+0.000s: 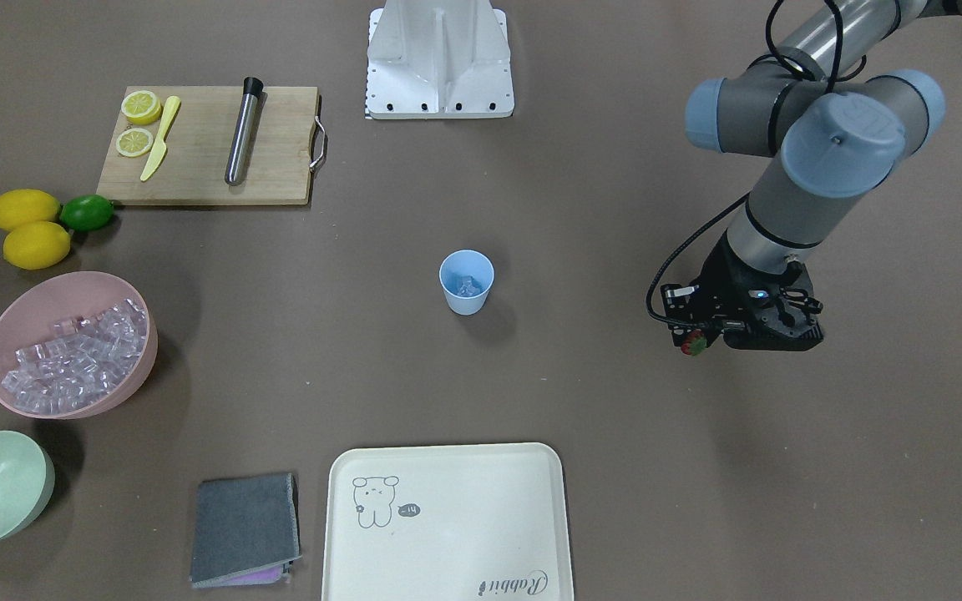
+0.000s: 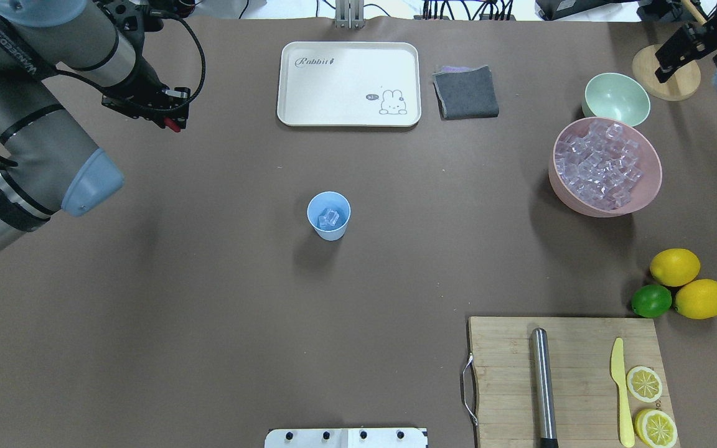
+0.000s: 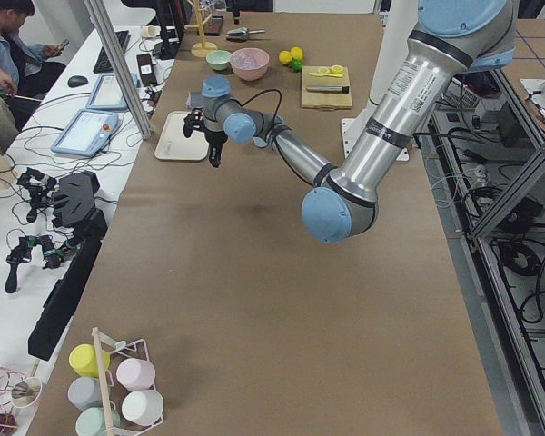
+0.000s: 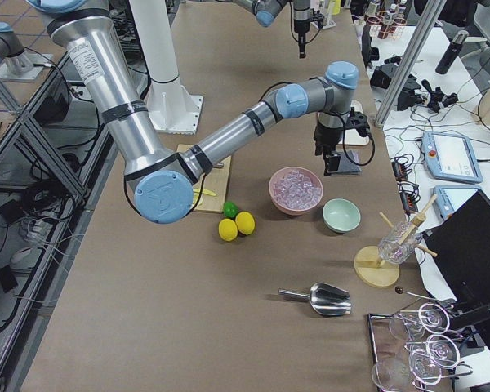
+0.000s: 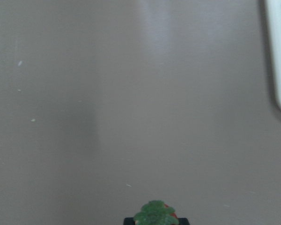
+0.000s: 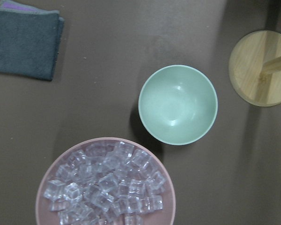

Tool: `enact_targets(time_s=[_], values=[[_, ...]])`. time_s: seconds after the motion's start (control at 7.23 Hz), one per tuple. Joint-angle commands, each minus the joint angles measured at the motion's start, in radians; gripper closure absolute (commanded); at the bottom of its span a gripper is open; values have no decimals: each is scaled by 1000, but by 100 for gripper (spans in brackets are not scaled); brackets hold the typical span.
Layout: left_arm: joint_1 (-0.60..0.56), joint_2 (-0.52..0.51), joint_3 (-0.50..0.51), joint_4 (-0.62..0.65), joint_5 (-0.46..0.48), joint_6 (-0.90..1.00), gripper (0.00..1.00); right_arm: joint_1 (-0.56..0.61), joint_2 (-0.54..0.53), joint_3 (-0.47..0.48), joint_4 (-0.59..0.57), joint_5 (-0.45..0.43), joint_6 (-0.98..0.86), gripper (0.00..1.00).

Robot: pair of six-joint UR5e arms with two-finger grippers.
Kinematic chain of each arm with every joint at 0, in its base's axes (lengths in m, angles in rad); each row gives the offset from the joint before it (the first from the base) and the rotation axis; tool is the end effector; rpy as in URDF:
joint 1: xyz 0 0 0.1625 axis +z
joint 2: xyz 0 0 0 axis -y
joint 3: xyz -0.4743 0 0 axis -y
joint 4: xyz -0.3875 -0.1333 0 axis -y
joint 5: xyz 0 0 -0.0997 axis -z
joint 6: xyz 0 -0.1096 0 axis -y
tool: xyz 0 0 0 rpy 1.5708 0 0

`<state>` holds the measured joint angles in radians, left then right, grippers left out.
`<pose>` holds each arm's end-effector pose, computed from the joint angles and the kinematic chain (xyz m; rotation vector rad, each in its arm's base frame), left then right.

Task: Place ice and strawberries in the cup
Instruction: 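Lift the strawberry and carry it over the blue cup with the left gripper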

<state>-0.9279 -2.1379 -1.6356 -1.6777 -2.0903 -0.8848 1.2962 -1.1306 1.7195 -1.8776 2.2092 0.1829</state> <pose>0.3597 -0.6117 0.3369 0.1783 0.8557 -0.0345 -0.1093 -0.6389 0.4331 0.1217 -0.6801 -0.1781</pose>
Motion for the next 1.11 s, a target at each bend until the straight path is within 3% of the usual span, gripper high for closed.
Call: enact_targets(time_s=[0.0, 0.28, 0.97], values=[[43, -68, -20, 21, 6, -116, 100, 54, 2, -79, 3, -3, -49, 1], [113, -105, -56, 19, 38, -230, 100, 54, 11, -93, 5, -3, -49, 1], [429, -174, -72, 18, 307, -445, 100, 55, 35, -101, 6, -3, -56, 1]])
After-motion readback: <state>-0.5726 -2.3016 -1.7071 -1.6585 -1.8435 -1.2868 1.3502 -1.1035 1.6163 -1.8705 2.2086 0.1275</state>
